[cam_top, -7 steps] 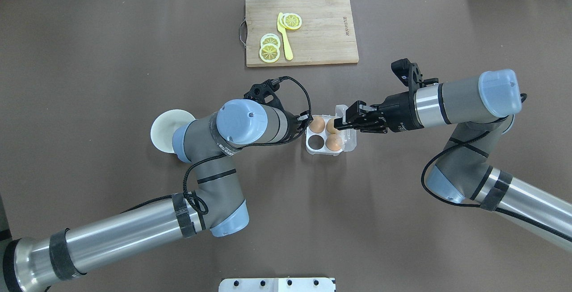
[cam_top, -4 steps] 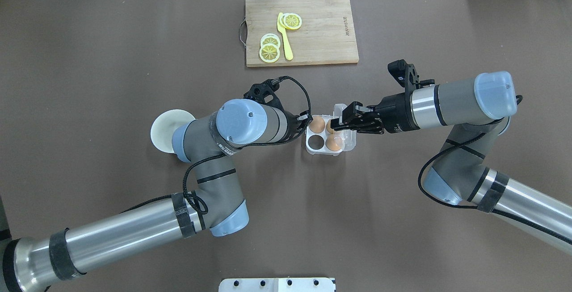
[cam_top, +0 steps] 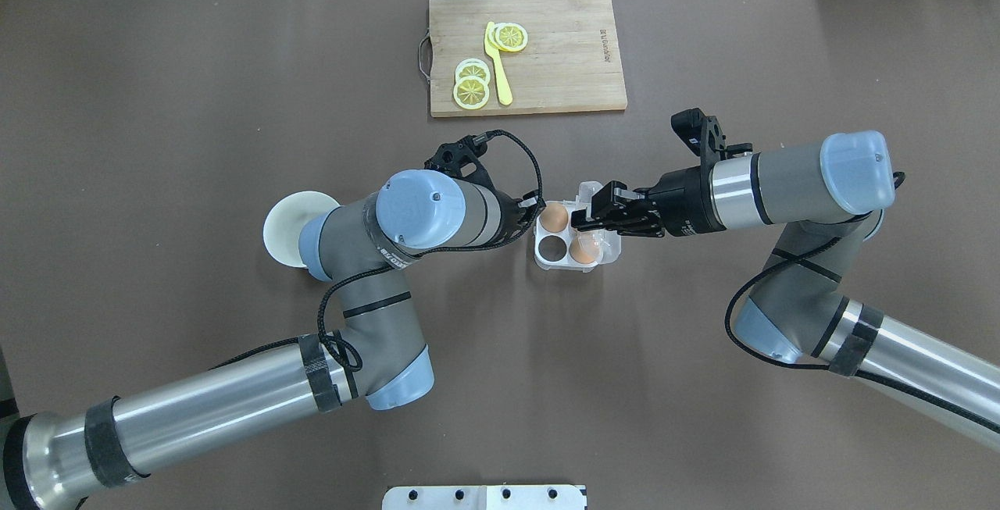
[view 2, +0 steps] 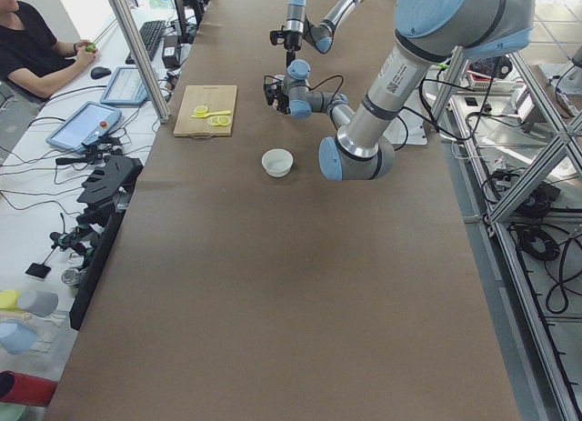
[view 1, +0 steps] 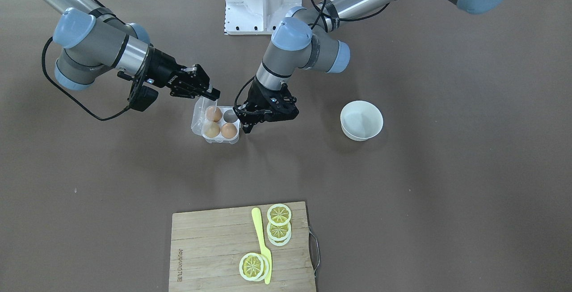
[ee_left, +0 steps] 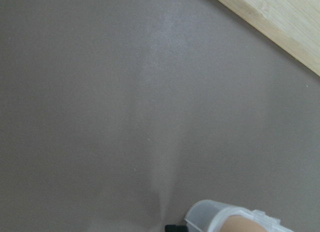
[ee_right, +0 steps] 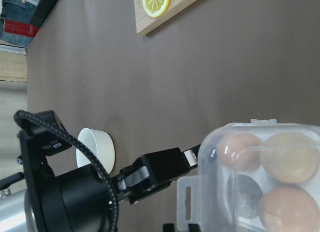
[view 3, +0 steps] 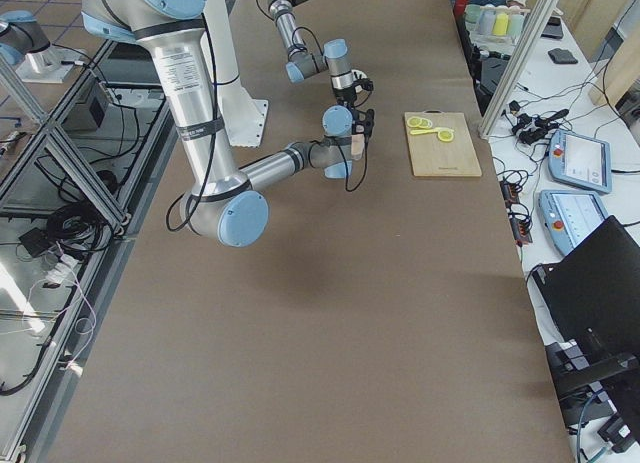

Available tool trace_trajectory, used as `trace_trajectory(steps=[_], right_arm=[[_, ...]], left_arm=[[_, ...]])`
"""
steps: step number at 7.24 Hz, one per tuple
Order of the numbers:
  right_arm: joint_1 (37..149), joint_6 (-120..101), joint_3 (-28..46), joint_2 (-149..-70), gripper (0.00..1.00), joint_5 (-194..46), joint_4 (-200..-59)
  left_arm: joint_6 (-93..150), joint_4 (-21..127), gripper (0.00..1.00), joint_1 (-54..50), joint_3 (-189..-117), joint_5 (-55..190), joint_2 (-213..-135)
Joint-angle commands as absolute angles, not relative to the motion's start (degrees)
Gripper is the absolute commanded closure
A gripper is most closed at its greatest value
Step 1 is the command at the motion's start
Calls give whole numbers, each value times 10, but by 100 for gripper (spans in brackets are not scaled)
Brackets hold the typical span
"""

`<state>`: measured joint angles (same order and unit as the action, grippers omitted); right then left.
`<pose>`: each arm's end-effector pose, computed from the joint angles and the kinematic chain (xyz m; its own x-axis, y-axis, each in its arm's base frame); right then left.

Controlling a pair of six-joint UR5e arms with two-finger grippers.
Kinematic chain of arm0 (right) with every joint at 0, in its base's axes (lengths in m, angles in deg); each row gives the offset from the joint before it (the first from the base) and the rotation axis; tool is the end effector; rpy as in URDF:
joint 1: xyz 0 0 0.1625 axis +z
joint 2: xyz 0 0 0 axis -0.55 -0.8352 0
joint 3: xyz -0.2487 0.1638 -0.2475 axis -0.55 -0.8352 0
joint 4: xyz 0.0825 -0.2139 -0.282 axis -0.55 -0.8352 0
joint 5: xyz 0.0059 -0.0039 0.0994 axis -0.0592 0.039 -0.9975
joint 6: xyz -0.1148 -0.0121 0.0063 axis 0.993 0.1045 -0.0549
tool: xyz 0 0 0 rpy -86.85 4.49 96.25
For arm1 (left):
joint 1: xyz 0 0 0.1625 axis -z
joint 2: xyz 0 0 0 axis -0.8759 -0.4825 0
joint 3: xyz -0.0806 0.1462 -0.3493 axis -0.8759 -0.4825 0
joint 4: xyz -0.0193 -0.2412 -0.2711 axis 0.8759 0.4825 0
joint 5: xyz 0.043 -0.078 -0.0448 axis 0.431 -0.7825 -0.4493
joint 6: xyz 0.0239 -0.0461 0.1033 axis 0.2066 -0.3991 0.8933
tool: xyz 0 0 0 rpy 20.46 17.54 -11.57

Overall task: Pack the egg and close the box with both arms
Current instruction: 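Press the lid shut onto the egg box with the right gripper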

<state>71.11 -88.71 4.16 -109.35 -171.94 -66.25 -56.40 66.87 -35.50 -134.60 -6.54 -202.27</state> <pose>-0.3874 -0.3925 0.3123 -0.0732 0.0523 0.9959 -0.1075 0.9924 -0.0600 0.5972 -0.4215 0.1971 0.2387 -0.3034 -0.9225 0.3902 0.8998 -0.1950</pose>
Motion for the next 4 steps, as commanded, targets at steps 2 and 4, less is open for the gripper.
trace_trajectory(steps=[2,4], right_arm=[[703,-886,39,-1093,78,-1712,-662],[701,-886,38,-1093,77,-1712,-662]], left_arm=[[-563,669,100,-350,-1351,-68,-2017],[-562,670,100,-344,-1353,-87,-2013]])
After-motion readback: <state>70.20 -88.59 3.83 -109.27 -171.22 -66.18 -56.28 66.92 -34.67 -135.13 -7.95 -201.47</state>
